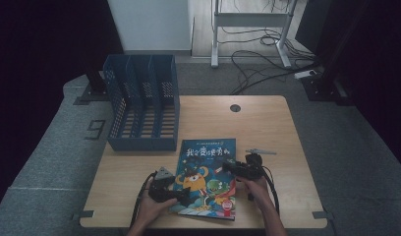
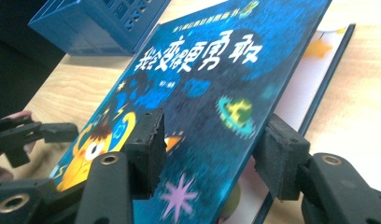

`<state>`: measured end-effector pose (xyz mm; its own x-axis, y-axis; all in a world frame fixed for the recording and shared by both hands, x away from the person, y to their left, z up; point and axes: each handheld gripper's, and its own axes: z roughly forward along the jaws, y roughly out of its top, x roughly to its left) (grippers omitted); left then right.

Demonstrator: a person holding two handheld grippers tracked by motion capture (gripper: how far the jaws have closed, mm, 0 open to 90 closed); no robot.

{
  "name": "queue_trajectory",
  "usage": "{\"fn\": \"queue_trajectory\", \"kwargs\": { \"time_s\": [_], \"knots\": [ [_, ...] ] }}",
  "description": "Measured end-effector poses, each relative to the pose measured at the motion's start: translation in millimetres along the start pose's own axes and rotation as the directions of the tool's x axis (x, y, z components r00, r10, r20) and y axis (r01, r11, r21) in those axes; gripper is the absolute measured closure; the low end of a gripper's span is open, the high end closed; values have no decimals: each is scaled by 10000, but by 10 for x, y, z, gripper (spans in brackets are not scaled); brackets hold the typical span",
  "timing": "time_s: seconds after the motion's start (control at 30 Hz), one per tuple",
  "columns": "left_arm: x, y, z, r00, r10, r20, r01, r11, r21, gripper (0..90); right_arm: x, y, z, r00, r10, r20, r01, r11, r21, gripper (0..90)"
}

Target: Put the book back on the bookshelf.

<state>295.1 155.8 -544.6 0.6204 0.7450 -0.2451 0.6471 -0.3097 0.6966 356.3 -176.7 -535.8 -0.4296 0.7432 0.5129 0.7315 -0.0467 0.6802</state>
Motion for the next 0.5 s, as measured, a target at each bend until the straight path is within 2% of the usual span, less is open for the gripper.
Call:
{"fn": "queue_trajectory", "kwargs": {
  "time_s": [0.2, 0.5],
  "knots": [
    [-2, -1, 1, 10000, -13, -1, 13, 10000, -2, 171, -59, 74, 66, 9999, -84, 104, 83, 10000, 50, 495],
    [-13, -5, -6, 10000, 20, 12, -20, 10000, 57, 169, -106, 93, 73, 9999, 4, -167, -4, 10000, -4, 525]
  ]
}}
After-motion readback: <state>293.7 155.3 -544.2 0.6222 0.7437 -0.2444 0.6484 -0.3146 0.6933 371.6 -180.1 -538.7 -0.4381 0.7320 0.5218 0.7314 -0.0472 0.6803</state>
